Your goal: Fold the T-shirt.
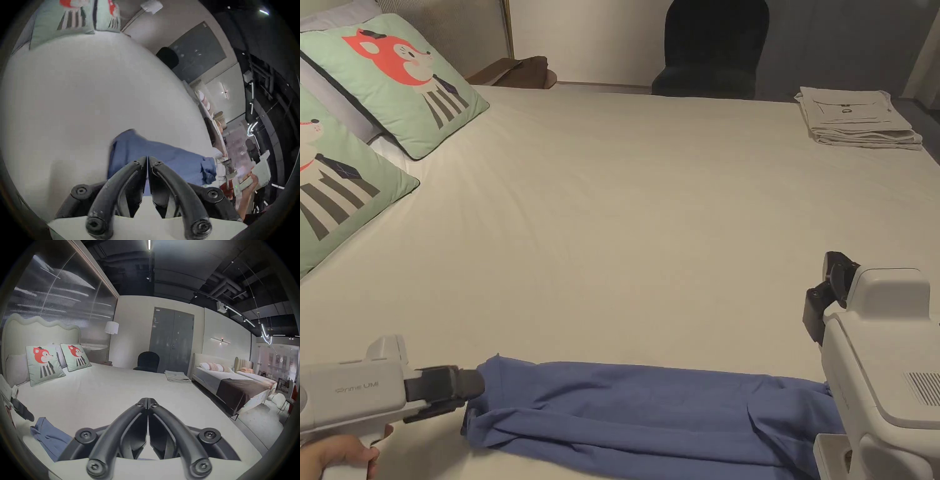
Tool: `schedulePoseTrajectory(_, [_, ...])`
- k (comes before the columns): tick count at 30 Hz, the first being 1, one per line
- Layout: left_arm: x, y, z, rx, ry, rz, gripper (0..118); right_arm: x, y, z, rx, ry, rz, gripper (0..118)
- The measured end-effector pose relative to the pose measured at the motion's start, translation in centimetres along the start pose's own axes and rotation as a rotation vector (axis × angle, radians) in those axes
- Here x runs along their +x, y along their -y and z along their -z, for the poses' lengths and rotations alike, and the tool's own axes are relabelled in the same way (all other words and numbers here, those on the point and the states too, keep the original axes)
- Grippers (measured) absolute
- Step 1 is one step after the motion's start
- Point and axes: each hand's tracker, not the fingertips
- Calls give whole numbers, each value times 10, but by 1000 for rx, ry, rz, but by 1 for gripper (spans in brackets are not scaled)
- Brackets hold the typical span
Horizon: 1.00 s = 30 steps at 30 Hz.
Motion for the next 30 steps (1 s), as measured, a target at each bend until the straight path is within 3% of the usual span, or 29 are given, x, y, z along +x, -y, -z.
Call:
schedulePoseTrajectory(3, [-14, 2, 5, -22, 21, -76, 98, -3, 2, 4, -14, -3, -7, 0])
schedulePoseTrajectory(4, [-16, 2, 8, -29, 18, -73, 107, -4, 3, 5, -17, -5, -10, 0])
schedulePoseTrajectory(9, [-23, -2, 23, -54, 24, -66, 107, -9, 6, 9, -34, -10, -29, 0])
schedulePoseTrajectory(11, [-23, -1, 30, -70, 31, -72, 104, -10, 7, 11, -45, -8, -34, 0])
schedulePoseTrajectory(15, [-15, -1, 44, -89, 2, -32, 59, -9, 9, 13, -57, -3, -39, 0])
schedulePoseTrajectory(17, [-14, -1, 50, -94, 4, -11, 49, -8, 9, 14, -60, 0, -39, 0])
schedulePoseTrajectory(22, [0, 2, 57, -75, -39, 42, 10, -3, 8, 14, -61, 10, -36, 0])
schedulePoseTrajectory(30, [11, -7, 20, -44, -57, 102, 8, 1, 3, 9, -48, 12, -36, 0])
